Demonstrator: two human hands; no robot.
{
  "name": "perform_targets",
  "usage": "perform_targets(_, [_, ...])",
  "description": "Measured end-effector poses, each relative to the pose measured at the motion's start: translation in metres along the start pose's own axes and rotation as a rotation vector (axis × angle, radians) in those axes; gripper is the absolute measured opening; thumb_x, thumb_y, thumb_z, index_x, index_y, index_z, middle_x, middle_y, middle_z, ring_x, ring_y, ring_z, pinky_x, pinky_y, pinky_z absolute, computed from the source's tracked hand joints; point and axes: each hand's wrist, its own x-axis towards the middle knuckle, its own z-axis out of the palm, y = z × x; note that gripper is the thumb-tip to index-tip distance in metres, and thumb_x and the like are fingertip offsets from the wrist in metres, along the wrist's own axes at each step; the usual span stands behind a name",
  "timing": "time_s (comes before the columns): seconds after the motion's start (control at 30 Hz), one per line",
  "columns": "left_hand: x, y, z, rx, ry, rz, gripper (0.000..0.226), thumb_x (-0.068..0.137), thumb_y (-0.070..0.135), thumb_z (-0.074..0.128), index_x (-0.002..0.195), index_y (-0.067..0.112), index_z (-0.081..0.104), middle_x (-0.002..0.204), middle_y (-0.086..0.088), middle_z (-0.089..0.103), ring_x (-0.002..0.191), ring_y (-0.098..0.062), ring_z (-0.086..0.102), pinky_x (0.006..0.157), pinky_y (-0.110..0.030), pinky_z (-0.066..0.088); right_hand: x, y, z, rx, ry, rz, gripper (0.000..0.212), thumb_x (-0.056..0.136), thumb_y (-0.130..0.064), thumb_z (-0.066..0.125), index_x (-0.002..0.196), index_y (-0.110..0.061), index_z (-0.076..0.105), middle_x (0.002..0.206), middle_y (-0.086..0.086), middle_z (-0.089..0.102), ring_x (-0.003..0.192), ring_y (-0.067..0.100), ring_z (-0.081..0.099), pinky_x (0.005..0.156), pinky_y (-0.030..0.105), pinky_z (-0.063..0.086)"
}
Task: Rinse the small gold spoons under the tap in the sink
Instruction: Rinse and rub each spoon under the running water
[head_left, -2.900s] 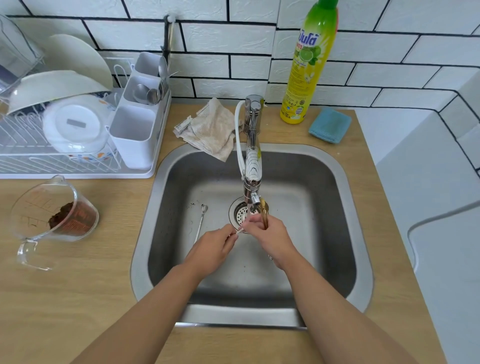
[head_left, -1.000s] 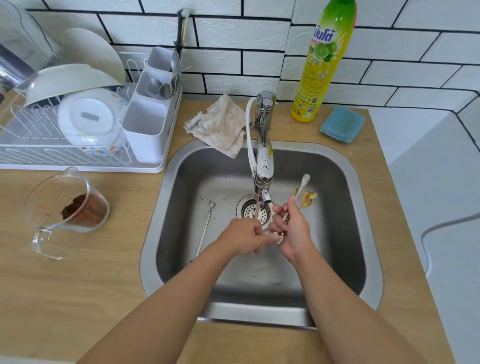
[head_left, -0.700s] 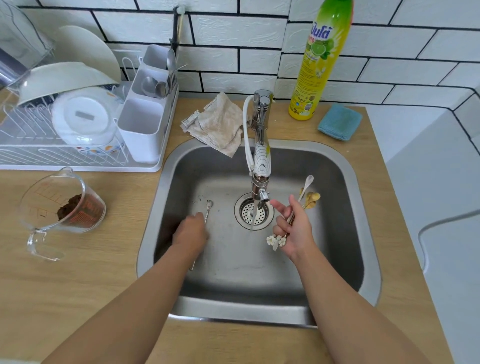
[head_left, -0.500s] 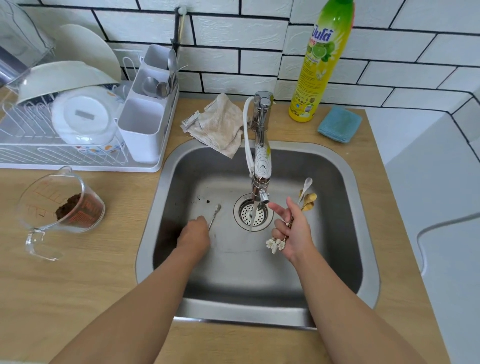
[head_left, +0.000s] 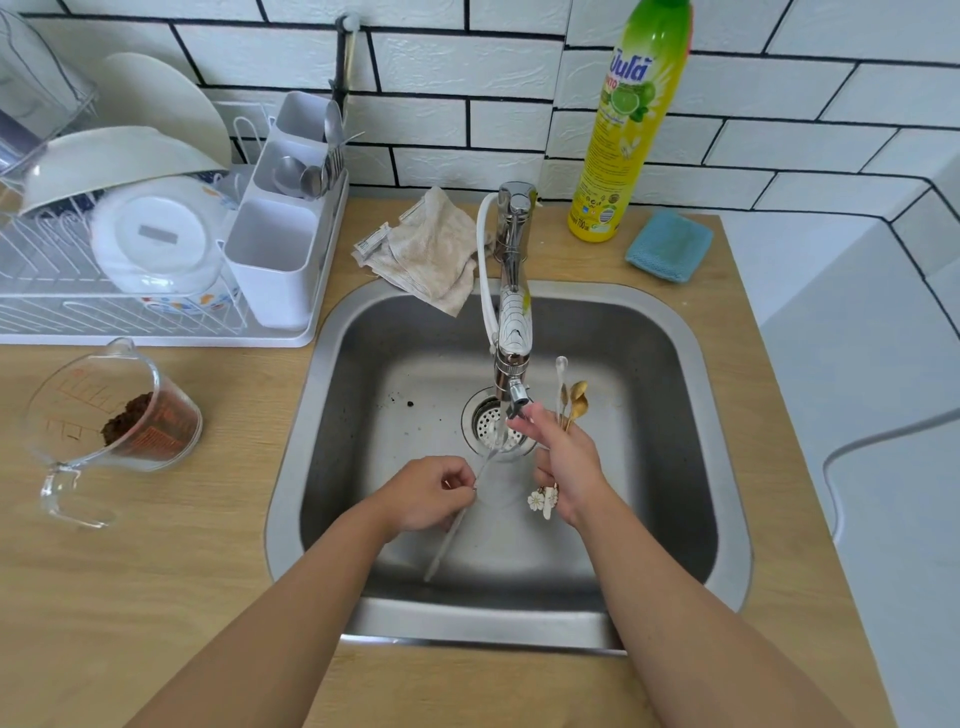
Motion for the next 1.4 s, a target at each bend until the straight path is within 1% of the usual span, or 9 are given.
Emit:
perform_targets(0.13, [-0.001, 0.001, 0.001, -0.061, -0.041, 0.009, 0.018, 0.084, 0.01, 0.063, 0.073, 0.023, 0.068, 0.071, 0.005, 0.062, 0.058, -0.009, 0.06, 0.058, -0.025, 0.056, -0.002, 0.003, 0.002, -0.087, -0.037, 0.007, 0.017, 0.099, -0.033, 0.069, 0.102, -0.016, 0.072, 0.106, 0.004, 0.081, 0.043, 0.007, 0.026, 0.042, 0.022, 0.024])
perform_targets(0.23, [-0.001, 0.002, 0.001, -0.056, -0.048, 0.015, 0.015, 0.084, 0.009, 0.062, 0.075, 0.02, 0.068, 0.07, 0.005, 0.061, 0.058, -0.008, 0.059, 0.059, -0.026, 0.058, -0.001, 0.005, 0.001, -0.119, -0.061, -0.003, 0.015, 0.097, -0.027, 0.072, 0.102, -0.014, 0.078, 0.082, 0.007, 0.063, 0.047, 0.009, 0.025, 0.044, 0.023, 0.022])
perform_targets(0.43, [-0.007, 0.015, 0.002, -0.132, -0.143, -0.094, 0.023, 0.1, 0.017, 0.037, 0.084, 0.012, 0.053, 0.072, -0.011, 0.054, 0.057, -0.021, 0.052, 0.053, -0.028, 0.046, -0.003, 0.008, 0.002, -0.2, -0.212, -0.043, 0.031, 0.089, -0.025, 0.081, 0.117, -0.013, 0.076, 0.056, -0.016, 0.053, 0.044, 0.003, 0.03, 0.042, 0.018, 0.027])
perform_targets(0.63, [-0.006, 0.018, 0.004, -0.353, -0.187, -0.163, 0.032, 0.105, 0.04, 0.036, 0.081, 0.019, 0.043, 0.067, 0.005, 0.033, 0.05, -0.011, 0.019, 0.045, -0.022, 0.015, -0.006, 0.013, 0.007, -0.241, -0.257, -0.125, 0.036, 0.089, -0.011, 0.081, 0.123, -0.009, 0.07, 0.106, -0.001, 0.081, 0.071, -0.005, 0.07, 0.053, 0.008, 0.045])
perform_targets(0.8, [-0.006, 0.015, 0.005, -0.337, -0.25, -0.036, 0.03, 0.108, 0.038, 0.037, 0.09, 0.016, 0.049, 0.064, 0.003, 0.036, 0.049, -0.011, 0.029, 0.047, -0.024, 0.026, -0.004, 0.014, 0.007, -0.327, -0.193, -0.22, 0.024, 0.088, -0.024, 0.082, 0.101, -0.013, 0.065, 0.094, 0.004, 0.08, 0.086, 0.011, 0.069, 0.084, 0.029, 0.051])
perform_targets(0.97, [-0.007, 0.016, 0.005, -0.377, -0.252, -0.06, 0.03, 0.108, 0.034, 0.037, 0.092, 0.013, 0.051, 0.064, -0.001, 0.052, 0.054, -0.015, 0.048, 0.055, -0.028, 0.044, -0.004, 0.016, 0.008, -0.396, -0.187, -0.228, 0.02, 0.102, -0.032, 0.065, 0.097, -0.015, 0.076, 0.089, -0.009, 0.081, 0.056, -0.01, 0.06, 0.065, 0.013, 0.045])
perform_targets(1.1, [-0.007, 0.017, 0.004, -0.484, -0.241, -0.114, 0.029, 0.108, 0.03, 0.037, 0.089, 0.011, 0.049, 0.059, -0.004, 0.047, 0.048, -0.015, 0.039, 0.048, -0.025, 0.035, -0.004, 0.017, 0.008, -0.336, -0.243, -0.194, 0.016, 0.103, -0.028, 0.064, 0.105, -0.015, 0.074, 0.103, -0.005, 0.082, 0.051, -0.011, 0.059, 0.047, 0.004, 0.041])
perform_targets(1.23, [-0.01, 0.018, 0.001, -0.496, -0.257, -0.129, 0.029, 0.107, 0.029, 0.037, 0.085, 0.014, 0.048, 0.057, -0.002, 0.04, 0.045, -0.012, 0.026, 0.046, -0.024, 0.021, -0.008, 0.015, 0.01, -0.373, -0.249, -0.229, 0.005, 0.091, -0.026, 0.077, 0.092, -0.022, 0.078, 0.094, -0.006, 0.081, 0.075, -0.004, 0.069, 0.07, 0.012, 0.049])
perform_targets(1.4, [-0.015, 0.016, -0.005, -0.422, -0.226, -0.158, 0.028, 0.106, 0.028, 0.034, 0.084, 0.016, 0.046, 0.057, 0.003, 0.036, 0.047, -0.011, 0.022, 0.046, -0.024, 0.018, -0.007, 0.018, 0.015, -0.421, -0.291, -0.166, 0.018, 0.105, -0.033, 0.057, 0.106, -0.026, 0.074, 0.1, -0.015, 0.081, 0.094, -0.01, 0.07, 0.082, 0.021, 0.044])
